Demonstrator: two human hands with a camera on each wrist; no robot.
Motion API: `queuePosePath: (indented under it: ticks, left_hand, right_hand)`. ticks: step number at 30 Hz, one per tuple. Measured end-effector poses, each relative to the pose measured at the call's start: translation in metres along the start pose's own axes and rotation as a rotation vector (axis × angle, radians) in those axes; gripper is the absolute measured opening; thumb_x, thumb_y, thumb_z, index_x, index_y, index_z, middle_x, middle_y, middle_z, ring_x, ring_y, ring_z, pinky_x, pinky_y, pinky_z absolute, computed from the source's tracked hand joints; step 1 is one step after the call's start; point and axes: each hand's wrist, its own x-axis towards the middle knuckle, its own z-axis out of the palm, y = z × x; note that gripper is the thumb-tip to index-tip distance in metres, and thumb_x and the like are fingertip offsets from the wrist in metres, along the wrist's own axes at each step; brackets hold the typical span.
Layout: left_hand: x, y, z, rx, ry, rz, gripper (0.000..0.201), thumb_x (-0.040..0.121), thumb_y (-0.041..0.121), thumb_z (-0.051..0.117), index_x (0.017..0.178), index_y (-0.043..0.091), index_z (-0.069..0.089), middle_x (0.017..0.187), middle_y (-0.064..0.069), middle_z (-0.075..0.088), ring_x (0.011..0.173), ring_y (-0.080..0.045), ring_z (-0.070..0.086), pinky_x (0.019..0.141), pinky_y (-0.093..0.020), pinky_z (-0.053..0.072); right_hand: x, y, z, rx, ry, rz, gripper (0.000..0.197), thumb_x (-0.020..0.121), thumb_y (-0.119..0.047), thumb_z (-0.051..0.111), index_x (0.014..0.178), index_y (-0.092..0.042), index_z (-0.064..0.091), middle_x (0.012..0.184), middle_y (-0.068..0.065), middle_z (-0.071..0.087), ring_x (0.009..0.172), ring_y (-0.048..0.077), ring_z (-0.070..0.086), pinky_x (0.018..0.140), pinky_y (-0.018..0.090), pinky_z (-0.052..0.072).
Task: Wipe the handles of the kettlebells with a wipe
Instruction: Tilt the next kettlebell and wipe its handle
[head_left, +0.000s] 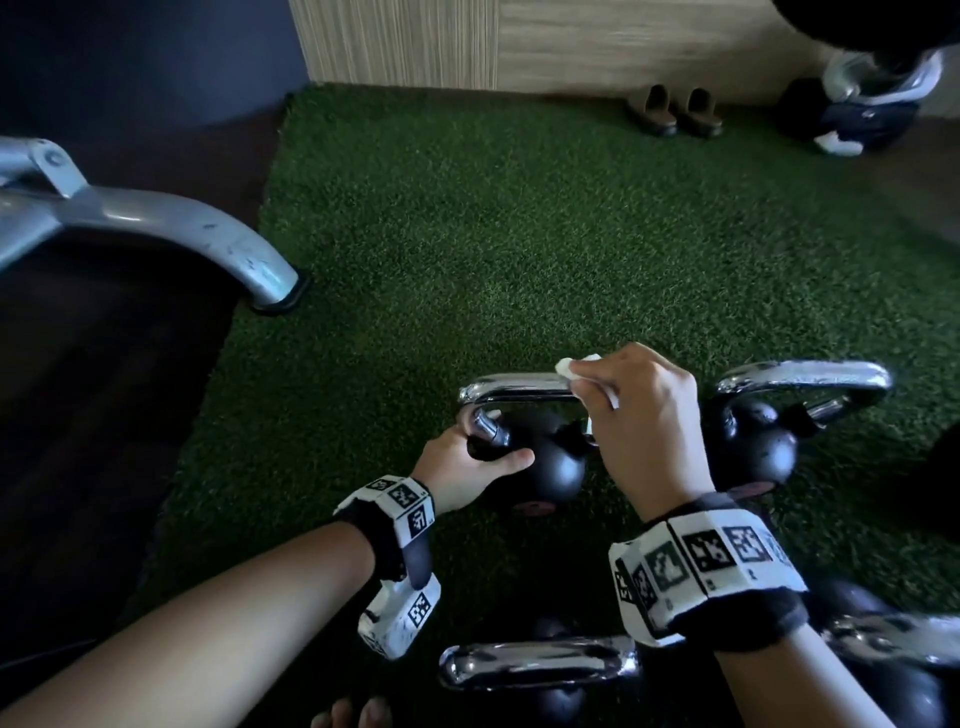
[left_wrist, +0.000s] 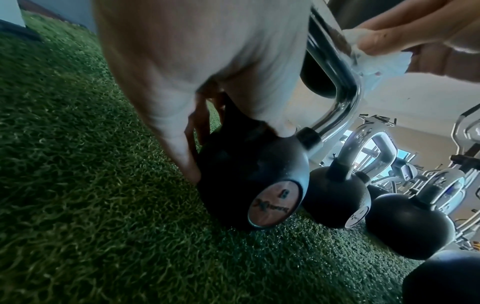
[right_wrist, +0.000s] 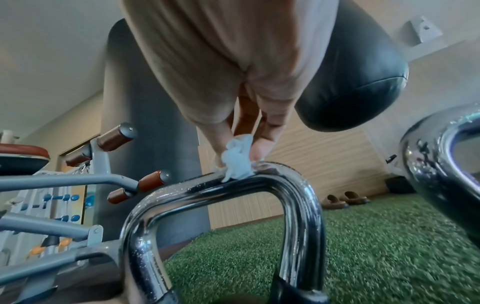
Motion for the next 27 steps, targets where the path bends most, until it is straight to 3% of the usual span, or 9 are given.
queuePosePath:
  ticks: [4,6,8,9,12,15,17,21,27]
  left_hand:
    - [0.004,-0.003,-0.001,-0.018,-0.027,0.016,0.077,0.076,0.065,0.08,0.143,0.042,0.052,0.138,0.014,0.063,0.132,-0.012,0.058,0.115,-0.028,0.041]
    - [0.005,-0.004,-0.001,-0.017,-0.027,0.026,0.077,0.076,0.065,0.08,0.144,0.042,0.051,0.139,0.014,0.063,0.132,-0.011,0.057,0.113,-0.025,0.039]
    - [0.005,-0.006,0.0,-0.027,-0.022,0.021,0.078,0.076,0.065,0.079,0.145,0.042,0.051,0.139,0.013,0.063,0.131,-0.012,0.057,0.113,-0.025,0.04]
    - [0.004,-0.006,0.0,-0.041,-0.021,0.017,0.08,0.074,0.068,0.079,0.145,0.044,0.05,0.138,0.013,0.063,0.131,-0.013,0.058,0.113,-0.03,0.043]
    - [0.002,-0.006,0.0,-0.129,-0.029,0.004,0.085,0.066,0.072,0.082,0.142,0.047,0.051,0.132,0.012,0.065,0.12,-0.019,0.065,0.09,-0.043,0.062]
    - [0.0,-0.001,-0.003,-0.177,-0.047,-0.007,0.079,0.073,0.056,0.087,0.142,0.044,0.052,0.13,0.01,0.062,0.11,-0.021,0.067,0.066,-0.045,0.066]
    - [0.002,-0.001,-0.004,-0.179,-0.056,-0.011,0.08,0.072,0.056,0.088,0.142,0.044,0.051,0.134,0.008,0.061,0.113,-0.022,0.065,0.064,-0.045,0.066]
    - [0.002,-0.002,-0.003,-0.18,-0.046,-0.028,0.082,0.068,0.06,0.088,0.14,0.046,0.053,0.134,0.007,0.061,0.115,-0.021,0.066,0.07,-0.043,0.066]
    - [-0.001,0.003,-0.003,-0.127,-0.07,-0.088,0.079,0.076,0.058,0.084,0.145,0.041,0.048,0.136,0.007,0.056,0.107,-0.018,0.064,0.065,-0.042,0.066]
  right_hand:
    - [-0.002,-0.003,0.001,0.003,-0.056,-0.063,0.023,0.087,-0.001,0.074,0.104,-0.015,0.082,0.094,0.001,0.074,0.083,0.021,0.071,0.081,0.036,0.058]
    - [-0.002,0.001,-0.004,0.008,-0.039,-0.038,0.023,0.088,-0.002,0.073,0.104,-0.016,0.082,0.095,-0.001,0.076,0.083,0.015,0.071,0.084,0.022,0.055]
    - [-0.003,0.008,-0.012,0.001,0.006,0.08,0.023,0.089,-0.002,0.073,0.104,-0.016,0.082,0.095,-0.002,0.076,0.08,0.01,0.068,0.076,0.003,0.043]
    - [-0.004,0.013,-0.016,-0.019,0.018,0.155,0.023,0.09,-0.004,0.072,0.105,-0.017,0.082,0.096,-0.001,0.077,0.081,0.012,0.068,0.072,0.002,0.039]
    - [-0.005,0.024,-0.023,-0.069,-0.049,0.305,0.024,0.093,-0.01,0.068,0.11,-0.021,0.08,0.101,0.005,0.079,0.085,0.018,0.069,0.069,0.014,0.034]
    - [-0.006,0.021,-0.028,-0.039,-0.068,0.333,0.026,0.094,-0.01,0.067,0.114,-0.021,0.079,0.105,0.006,0.079,0.089,0.019,0.069,0.074,0.016,0.037]
    - [-0.007,0.022,-0.029,-0.029,-0.062,0.366,0.026,0.093,-0.01,0.068,0.113,-0.021,0.079,0.105,0.004,0.079,0.091,0.018,0.071,0.076,0.016,0.04]
    - [-0.01,0.042,-0.021,0.028,-0.166,0.567,0.014,0.094,-0.02,0.07,0.102,-0.02,0.082,0.08,0.002,0.076,0.075,0.015,0.068,0.069,0.023,0.045]
    - [-0.017,0.067,-0.003,0.249,-0.14,0.754,0.011,0.083,-0.024,0.084,0.093,-0.025,0.082,0.08,-0.008,0.078,0.076,0.009,0.072,0.072,0.028,0.058]
